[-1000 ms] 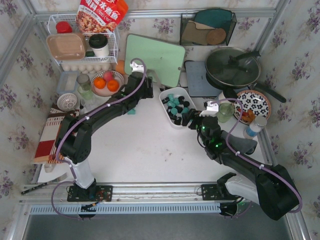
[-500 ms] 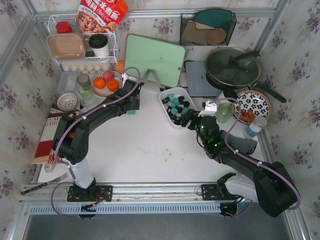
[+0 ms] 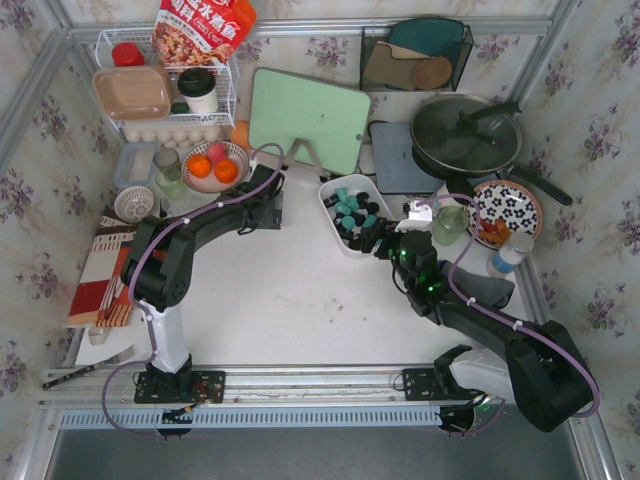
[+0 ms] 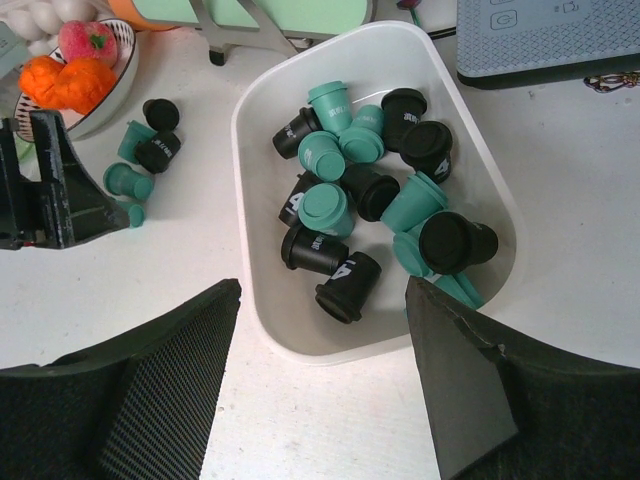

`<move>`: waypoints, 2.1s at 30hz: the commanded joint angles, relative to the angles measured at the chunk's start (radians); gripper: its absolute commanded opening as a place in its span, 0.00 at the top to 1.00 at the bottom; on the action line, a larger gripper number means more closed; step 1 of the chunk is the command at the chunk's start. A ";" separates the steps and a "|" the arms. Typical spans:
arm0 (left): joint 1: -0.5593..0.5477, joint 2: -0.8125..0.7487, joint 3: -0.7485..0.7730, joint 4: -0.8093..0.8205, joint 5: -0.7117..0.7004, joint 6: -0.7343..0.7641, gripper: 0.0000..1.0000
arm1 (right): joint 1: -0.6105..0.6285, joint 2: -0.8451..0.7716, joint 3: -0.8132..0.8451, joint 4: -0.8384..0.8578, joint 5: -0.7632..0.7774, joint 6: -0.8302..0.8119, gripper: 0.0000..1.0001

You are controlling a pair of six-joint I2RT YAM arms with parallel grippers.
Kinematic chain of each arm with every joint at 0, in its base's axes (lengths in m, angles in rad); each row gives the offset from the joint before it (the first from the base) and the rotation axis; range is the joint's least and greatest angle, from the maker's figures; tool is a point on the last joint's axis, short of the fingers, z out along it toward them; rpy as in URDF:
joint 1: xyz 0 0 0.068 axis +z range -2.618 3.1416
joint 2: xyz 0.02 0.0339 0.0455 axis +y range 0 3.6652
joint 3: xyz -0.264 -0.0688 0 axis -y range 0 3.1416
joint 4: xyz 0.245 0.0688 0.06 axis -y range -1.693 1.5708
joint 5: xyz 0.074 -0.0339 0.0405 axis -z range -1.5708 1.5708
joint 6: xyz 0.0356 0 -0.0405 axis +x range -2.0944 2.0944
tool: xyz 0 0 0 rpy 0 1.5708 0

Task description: Mix the coffee capsules in the storage basket

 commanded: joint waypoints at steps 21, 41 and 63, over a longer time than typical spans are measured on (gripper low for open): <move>0.009 0.138 0.099 -0.028 -0.039 0.059 0.38 | 0.001 0.004 0.012 0.013 0.016 0.011 0.18; -0.063 -0.072 -0.008 0.078 0.066 0.032 0.64 | 0.000 -0.002 0.014 0.009 0.017 0.012 0.18; -0.331 -0.014 0.023 0.422 0.231 0.030 0.33 | 0.001 -0.048 -0.013 0.014 0.059 0.017 0.18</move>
